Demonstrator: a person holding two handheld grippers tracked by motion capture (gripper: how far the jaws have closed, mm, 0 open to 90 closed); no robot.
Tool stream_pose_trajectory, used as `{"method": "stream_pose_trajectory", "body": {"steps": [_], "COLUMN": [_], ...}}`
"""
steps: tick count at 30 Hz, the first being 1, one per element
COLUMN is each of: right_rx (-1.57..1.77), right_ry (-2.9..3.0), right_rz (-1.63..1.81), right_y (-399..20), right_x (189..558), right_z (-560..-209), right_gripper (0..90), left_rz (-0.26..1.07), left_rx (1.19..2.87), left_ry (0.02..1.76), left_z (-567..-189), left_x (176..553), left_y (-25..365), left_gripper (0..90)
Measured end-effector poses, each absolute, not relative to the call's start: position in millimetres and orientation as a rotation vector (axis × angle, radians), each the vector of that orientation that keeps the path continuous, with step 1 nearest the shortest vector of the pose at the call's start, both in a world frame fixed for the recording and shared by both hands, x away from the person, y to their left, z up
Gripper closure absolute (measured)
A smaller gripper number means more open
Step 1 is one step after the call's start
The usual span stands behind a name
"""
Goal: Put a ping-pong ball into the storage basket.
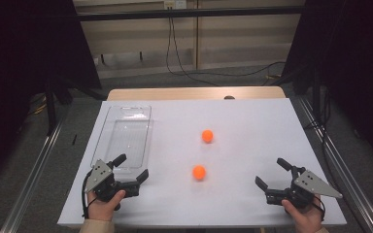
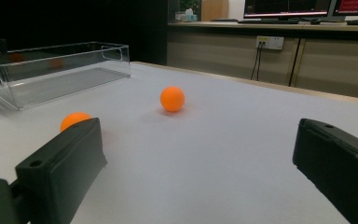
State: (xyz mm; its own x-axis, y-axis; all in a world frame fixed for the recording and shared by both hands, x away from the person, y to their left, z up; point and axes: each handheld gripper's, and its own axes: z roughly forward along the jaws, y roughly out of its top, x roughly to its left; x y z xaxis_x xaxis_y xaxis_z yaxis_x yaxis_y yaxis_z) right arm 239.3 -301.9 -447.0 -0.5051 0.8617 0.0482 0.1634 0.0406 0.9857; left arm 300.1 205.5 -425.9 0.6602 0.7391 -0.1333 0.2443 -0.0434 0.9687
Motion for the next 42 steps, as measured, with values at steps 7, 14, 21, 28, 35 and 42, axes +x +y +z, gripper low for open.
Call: {"method": "stream_pose_trajectory", "body": {"steps": [7,14,21,28,35,42], "right_rx": [1.031,1.025,1.029,1.029,1.027,1.027], "right_ry": [1.734,1.737,1.738,1.740,1.740,1.741], "right_rz": [1.508,1.507,1.507,1.505,1.499,1.504], "right_y": [-301,-301,-301,-301,-300,-301], "right_x": [241,241,241,242,241,242], "right_z": [-447,-447,-447,-447,-447,-448], "right_gripper": [1.6,1.9,2.0,2.1,2.4,2.4], "left_rz": [0.474,0.461,0.457,0.443,0.437,0.427], "left_rx": [1.612,1.621,1.629,1.634,1.649,1.661], "left_ry": [0.824,0.816,0.819,0.811,0.798,0.791], "left_z": [-424,-423,-422,-422,-422,-422], "left_x": [300,300,301,303,304,305], "left_y": [201,192,188,179,174,168], "left_gripper": [1.8,1.8,1.7,1.7,1.7,1.7]}}
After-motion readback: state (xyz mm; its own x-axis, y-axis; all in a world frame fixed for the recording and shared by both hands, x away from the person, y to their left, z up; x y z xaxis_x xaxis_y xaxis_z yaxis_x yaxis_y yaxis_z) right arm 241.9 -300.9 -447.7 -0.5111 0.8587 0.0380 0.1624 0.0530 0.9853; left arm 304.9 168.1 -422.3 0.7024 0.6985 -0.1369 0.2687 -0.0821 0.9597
